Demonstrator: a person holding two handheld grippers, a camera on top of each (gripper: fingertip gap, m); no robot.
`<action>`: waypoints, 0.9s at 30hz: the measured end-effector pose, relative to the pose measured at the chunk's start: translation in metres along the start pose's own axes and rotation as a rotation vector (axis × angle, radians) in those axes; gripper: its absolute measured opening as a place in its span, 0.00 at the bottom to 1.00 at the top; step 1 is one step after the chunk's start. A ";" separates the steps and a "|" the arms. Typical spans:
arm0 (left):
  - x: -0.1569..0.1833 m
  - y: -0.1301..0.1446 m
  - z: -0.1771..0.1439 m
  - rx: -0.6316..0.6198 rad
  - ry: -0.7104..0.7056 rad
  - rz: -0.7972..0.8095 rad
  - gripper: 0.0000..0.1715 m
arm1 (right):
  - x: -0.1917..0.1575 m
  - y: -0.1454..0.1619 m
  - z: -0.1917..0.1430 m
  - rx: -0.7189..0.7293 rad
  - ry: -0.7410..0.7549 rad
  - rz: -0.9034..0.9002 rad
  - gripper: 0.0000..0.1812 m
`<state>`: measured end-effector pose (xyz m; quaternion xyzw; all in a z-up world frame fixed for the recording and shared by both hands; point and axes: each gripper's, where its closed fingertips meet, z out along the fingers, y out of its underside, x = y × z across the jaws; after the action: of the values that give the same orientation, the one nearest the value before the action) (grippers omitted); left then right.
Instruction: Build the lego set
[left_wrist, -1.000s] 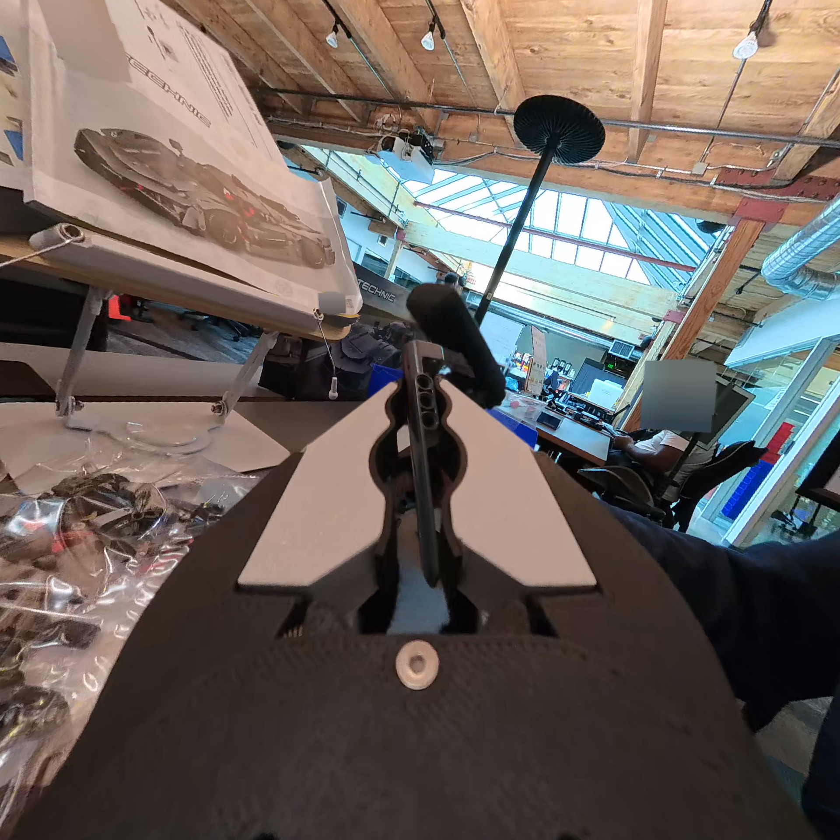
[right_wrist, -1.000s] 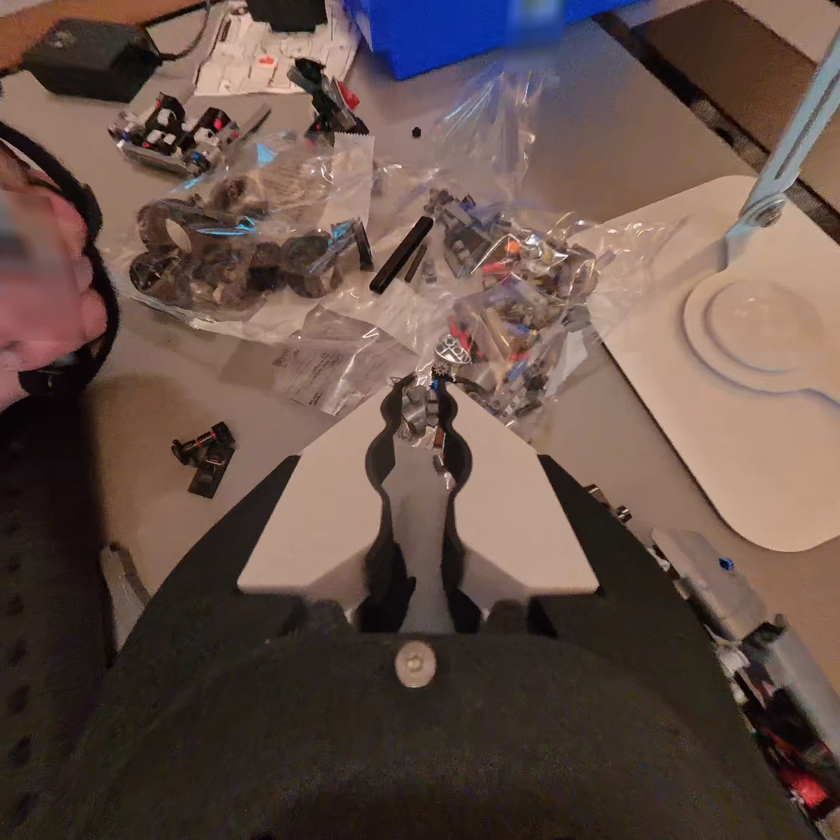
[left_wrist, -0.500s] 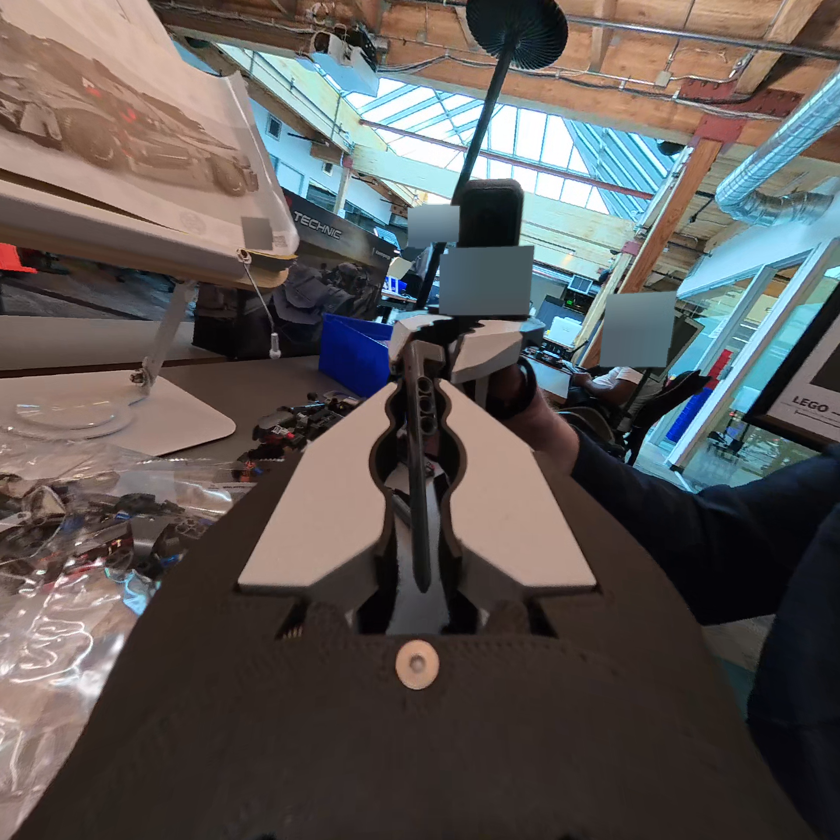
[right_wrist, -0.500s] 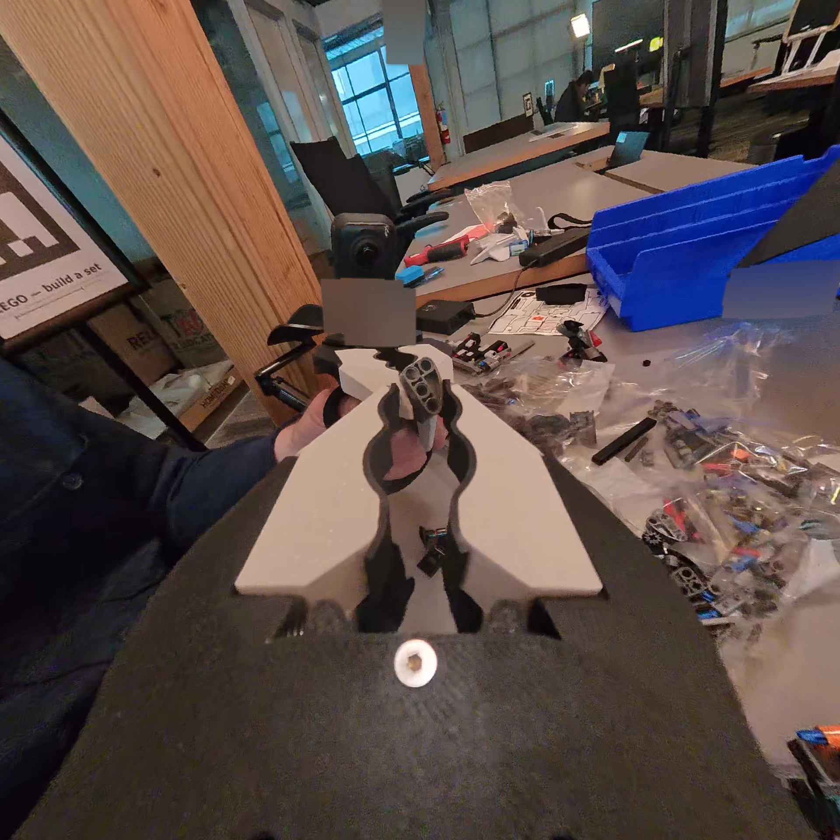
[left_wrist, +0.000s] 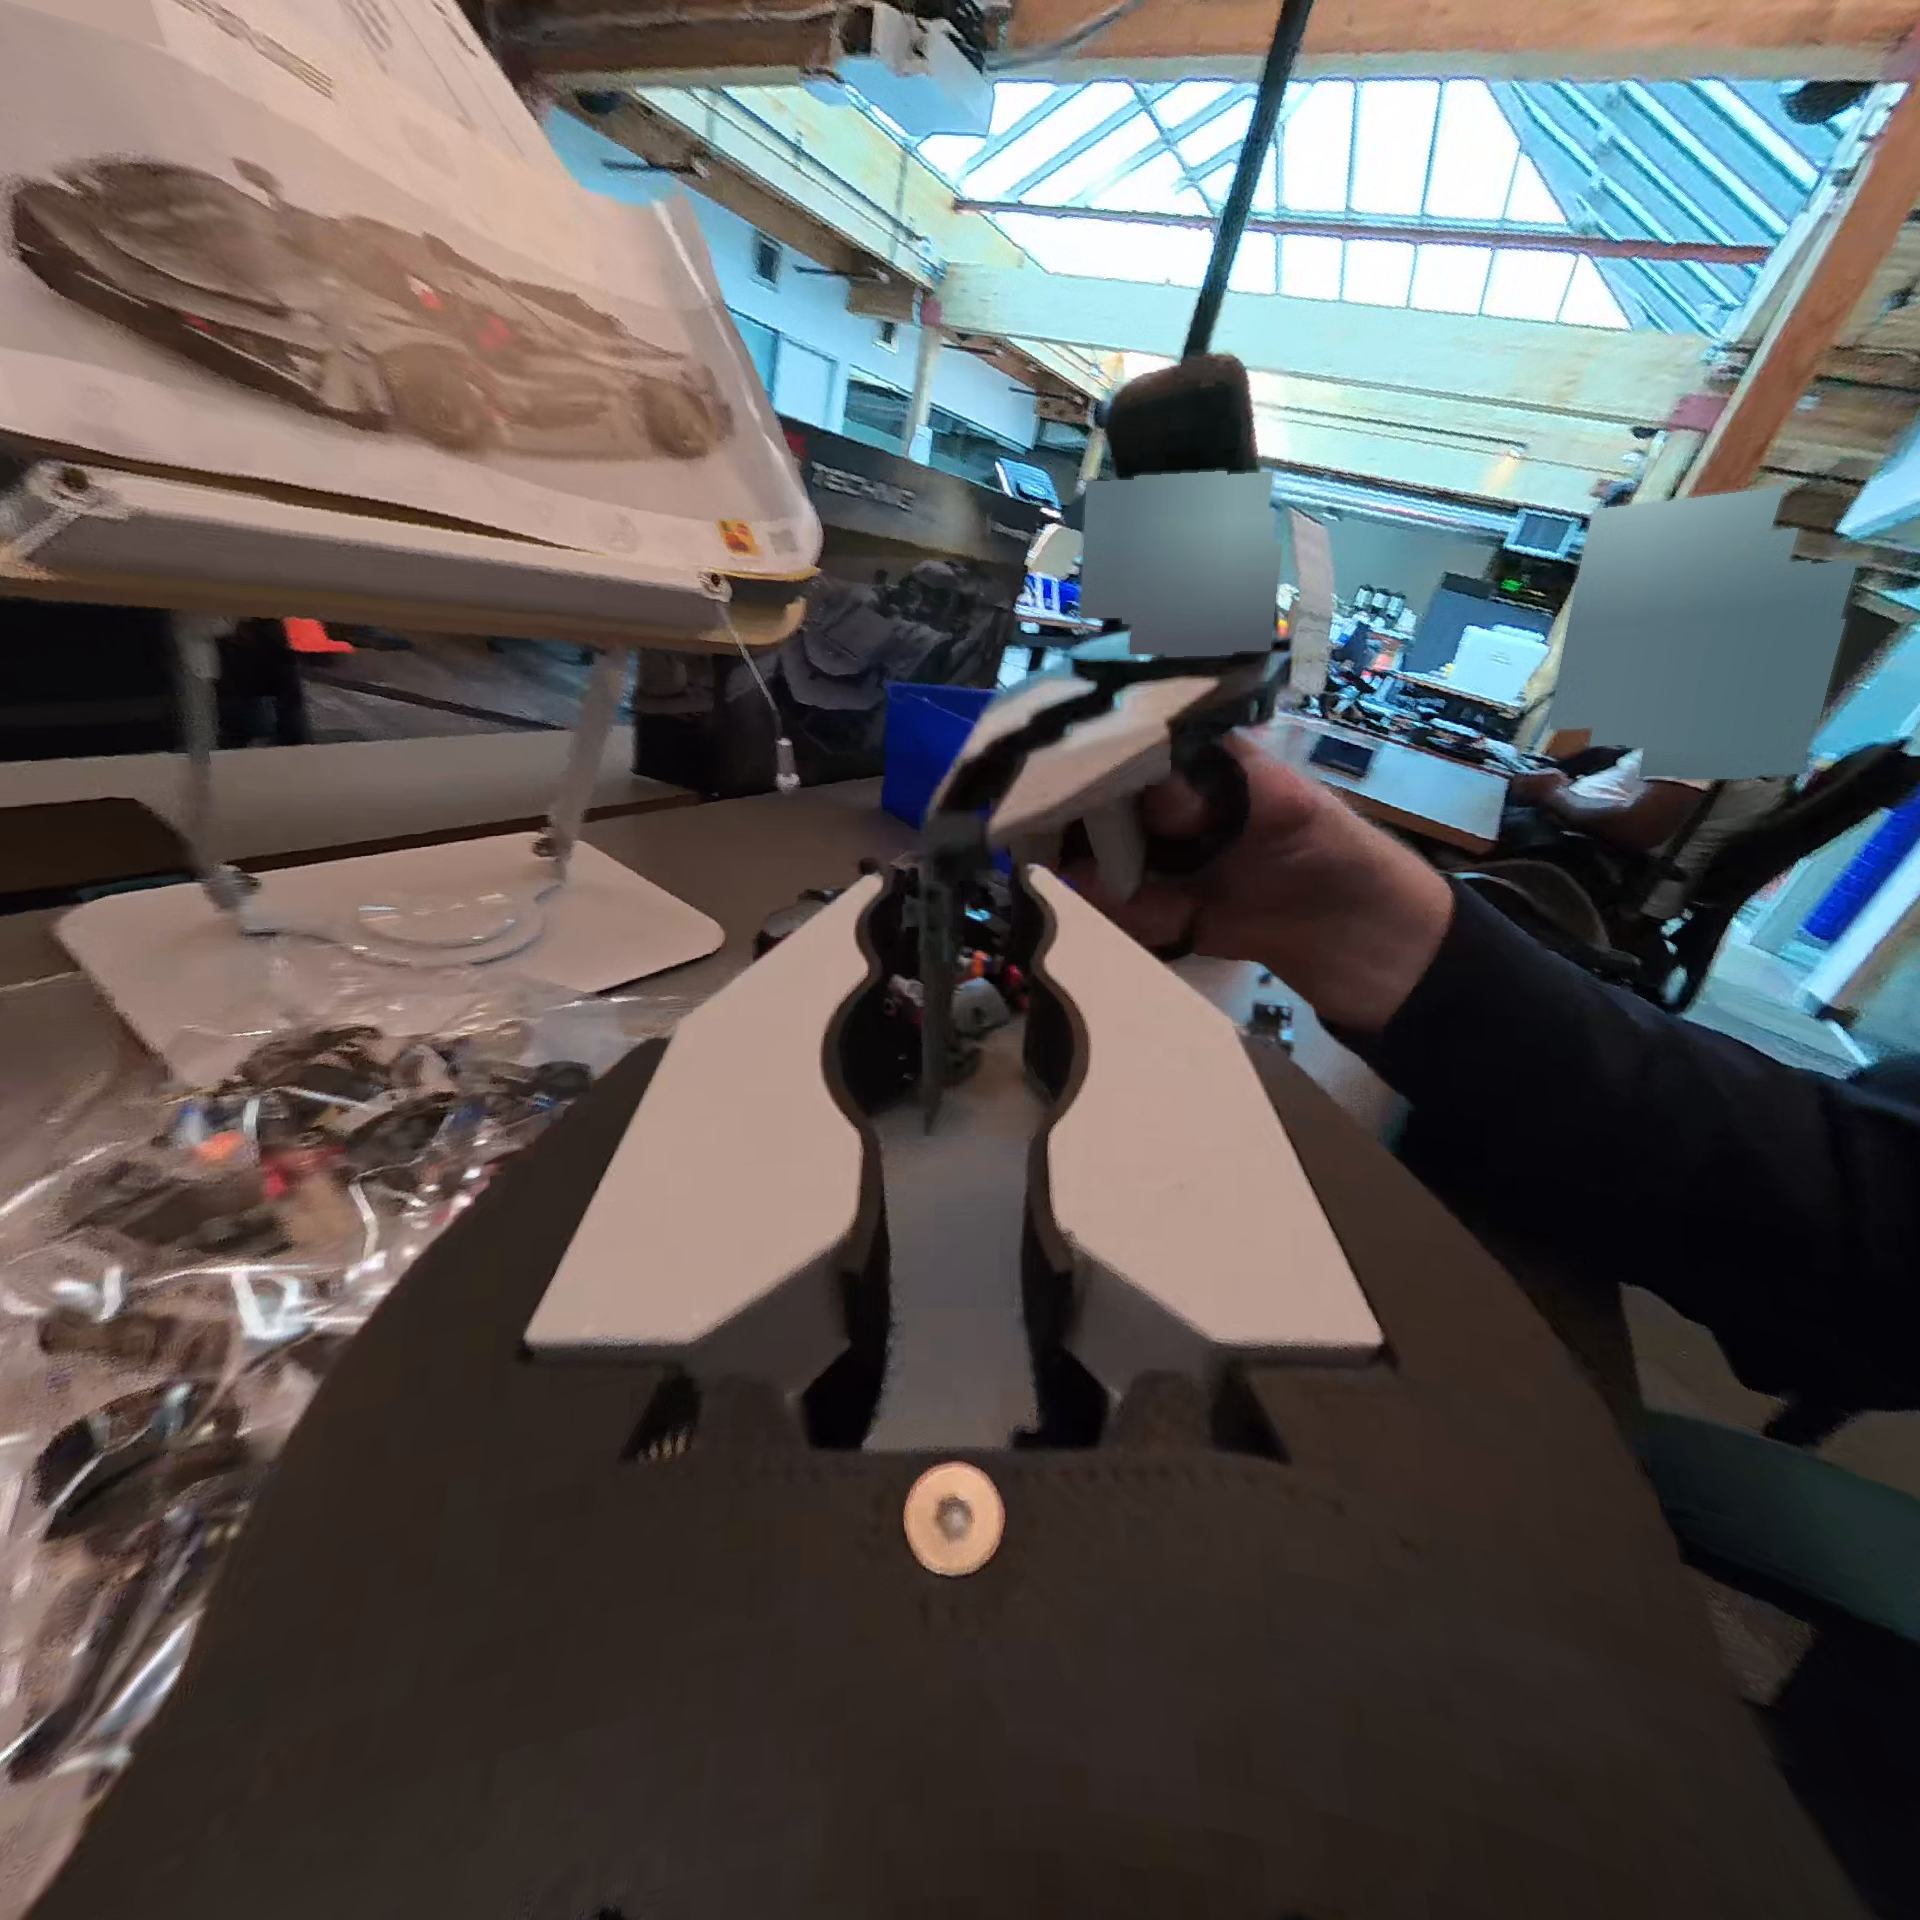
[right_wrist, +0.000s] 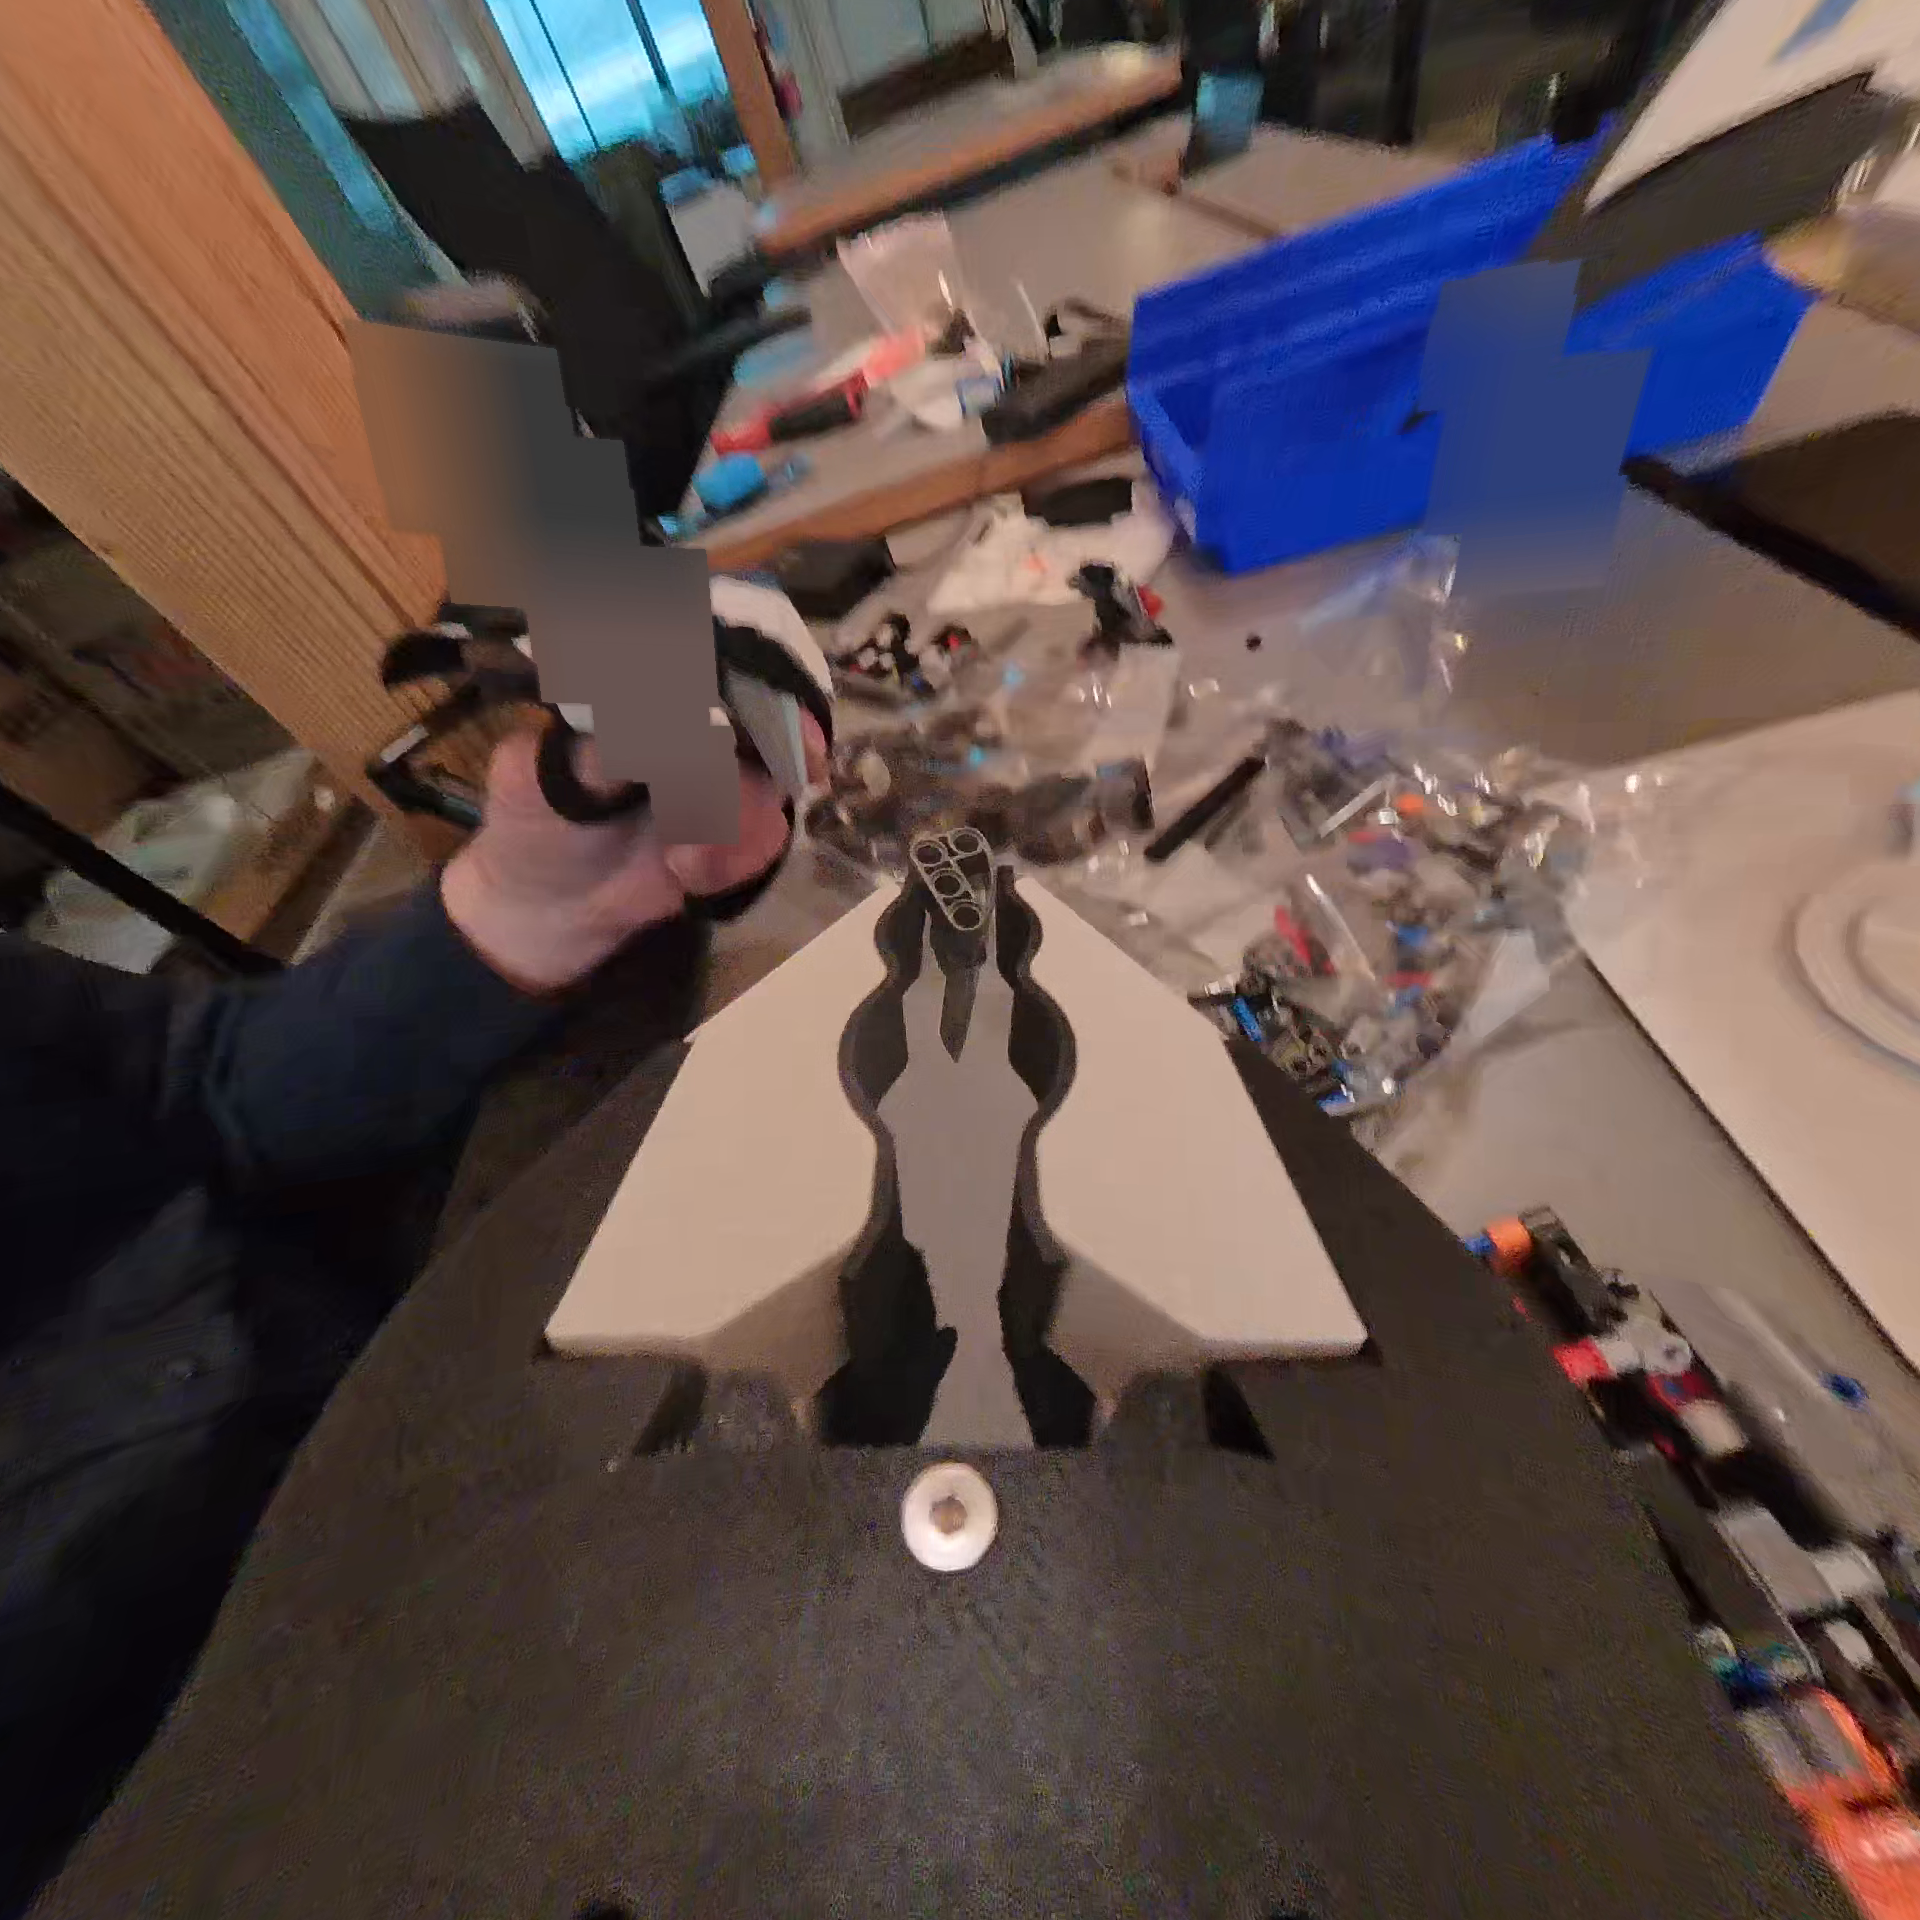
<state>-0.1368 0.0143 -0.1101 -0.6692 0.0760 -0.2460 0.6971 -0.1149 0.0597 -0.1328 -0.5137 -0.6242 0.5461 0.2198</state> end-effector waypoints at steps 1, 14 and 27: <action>-0.006 -0.004 -0.005 0.021 -0.026 -0.004 0.10 | 0.009 0.012 0.002 -0.063 0.029 0.018 0.06; -0.028 -0.026 -0.033 0.239 0.021 -0.265 0.06 | 0.072 0.051 0.051 -0.152 0.174 0.338 0.07; -0.028 -0.022 -0.030 0.216 0.010 -0.253 0.05 | 0.047 0.084 0.021 -0.518 0.245 -0.032 0.10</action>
<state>-0.1791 0.0000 -0.0980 -0.5931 -0.0321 -0.3419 0.7282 -0.1167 0.0815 -0.2292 -0.6048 -0.7198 0.2988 0.1637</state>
